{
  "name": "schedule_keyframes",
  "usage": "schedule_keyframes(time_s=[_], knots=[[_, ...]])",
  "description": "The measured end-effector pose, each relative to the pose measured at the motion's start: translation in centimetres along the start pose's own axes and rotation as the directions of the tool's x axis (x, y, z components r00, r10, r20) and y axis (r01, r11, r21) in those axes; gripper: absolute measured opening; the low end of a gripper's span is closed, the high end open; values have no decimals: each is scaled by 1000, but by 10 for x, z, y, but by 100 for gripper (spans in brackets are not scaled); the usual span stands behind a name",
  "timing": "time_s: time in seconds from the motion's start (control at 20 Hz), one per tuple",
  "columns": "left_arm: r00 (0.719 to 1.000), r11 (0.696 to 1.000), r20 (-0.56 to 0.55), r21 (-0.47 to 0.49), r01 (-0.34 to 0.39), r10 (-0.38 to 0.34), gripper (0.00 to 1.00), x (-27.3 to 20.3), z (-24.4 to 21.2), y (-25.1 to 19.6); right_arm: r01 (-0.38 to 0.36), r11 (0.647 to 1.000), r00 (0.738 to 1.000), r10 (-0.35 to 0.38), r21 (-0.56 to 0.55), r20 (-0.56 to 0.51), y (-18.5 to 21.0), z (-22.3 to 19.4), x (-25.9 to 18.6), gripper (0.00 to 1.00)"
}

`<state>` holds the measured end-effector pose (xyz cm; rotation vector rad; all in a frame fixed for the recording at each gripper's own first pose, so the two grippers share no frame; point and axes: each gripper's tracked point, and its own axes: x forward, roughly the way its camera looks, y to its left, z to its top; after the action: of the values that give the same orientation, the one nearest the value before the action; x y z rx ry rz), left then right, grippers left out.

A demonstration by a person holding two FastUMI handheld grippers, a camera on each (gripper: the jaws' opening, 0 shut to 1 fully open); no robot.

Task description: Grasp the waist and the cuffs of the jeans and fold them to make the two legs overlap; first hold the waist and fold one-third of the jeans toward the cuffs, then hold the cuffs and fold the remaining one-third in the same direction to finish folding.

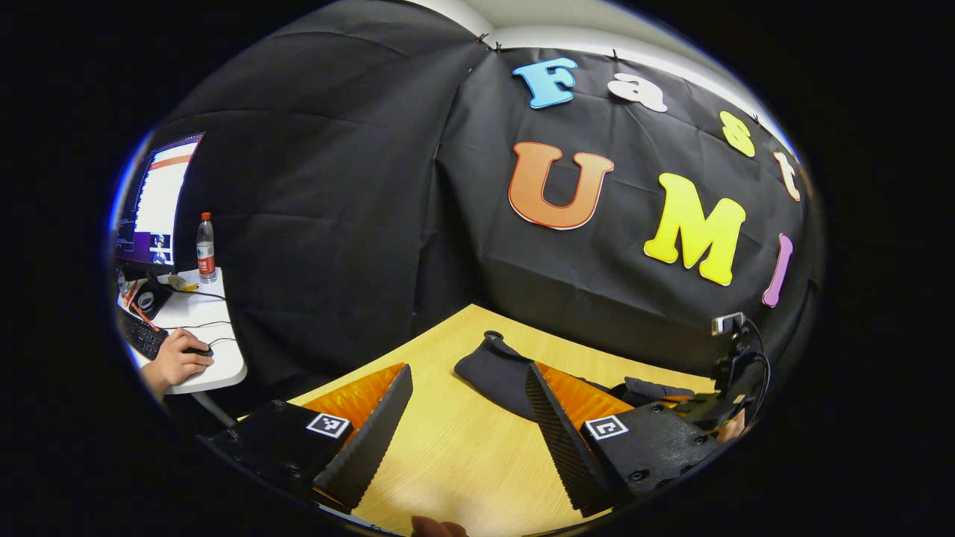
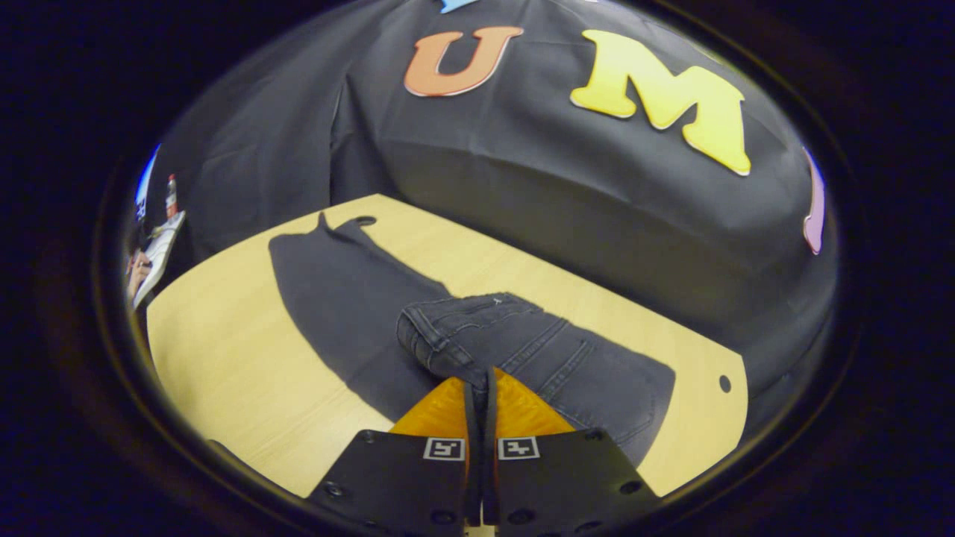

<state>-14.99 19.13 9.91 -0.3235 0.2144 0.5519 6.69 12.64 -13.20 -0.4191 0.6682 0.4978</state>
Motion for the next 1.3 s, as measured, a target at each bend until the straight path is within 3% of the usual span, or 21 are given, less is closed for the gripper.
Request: schedule_keyframes(time_s=[0.3, 0.45, 0.5, 0.55, 0.75, 0.95, 1.3], knots=[[1000, 1000, -12, 11, 11, -11, 98, -1, -6, -5, -35, 999, 995, 32, -23, -94, 18, -45, 11, 0], [1000, 1000, -20, 8, 16, -16, 99, 1, -10, -7, -81, 997, 992, 81, 6, -92, 23, -42, 8, 13], [1000, 1000, -18, 7, 18, -18, 99, 2, -10, -9, -79, 997, 992, 80, 5, -95, 23, -46, 10, 28], [1000, 1000, -18, 7, 22, -22, 99, 4, -10, -11, -101, 995, 991, 101, 10, -93, 26, -44, 6, 29], [999, 999, -35, 31, 23, -22, 99, 12, -16, -13, -117, 993, 993, 117, 12, -21, 32, -20, -9, 99], [999, 995, -35, 86, 43, -40, 99, 16, -18, -21, -55, 998, 987, 51, 23, 151, 10, 36, -44, 99], [991, 968, -63, 218, 125, -114, 99, 38, -39, -40, 36, 992, 914, -81, 120, 398, -53, 128, -136, 99]])
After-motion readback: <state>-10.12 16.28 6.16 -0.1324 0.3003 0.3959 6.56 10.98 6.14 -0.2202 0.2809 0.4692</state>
